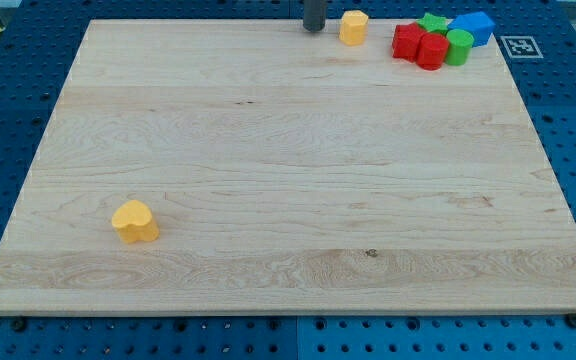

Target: Move the yellow hexagon into the red star

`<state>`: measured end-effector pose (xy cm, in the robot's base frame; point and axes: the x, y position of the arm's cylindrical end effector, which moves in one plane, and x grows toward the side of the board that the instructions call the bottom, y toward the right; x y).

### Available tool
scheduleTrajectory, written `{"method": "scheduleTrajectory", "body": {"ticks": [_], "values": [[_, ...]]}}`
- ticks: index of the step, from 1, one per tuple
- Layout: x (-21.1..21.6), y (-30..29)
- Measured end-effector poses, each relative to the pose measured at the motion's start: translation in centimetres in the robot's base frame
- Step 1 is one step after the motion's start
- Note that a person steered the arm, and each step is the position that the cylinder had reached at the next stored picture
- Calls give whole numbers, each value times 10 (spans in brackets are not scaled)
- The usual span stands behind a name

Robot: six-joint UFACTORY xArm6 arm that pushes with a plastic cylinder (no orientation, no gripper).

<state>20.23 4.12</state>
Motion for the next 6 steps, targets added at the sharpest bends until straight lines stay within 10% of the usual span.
{"method": "scheduleTrajectory", "body": {"ticks": [4,6], "values": [[12,107],[15,69]]}}
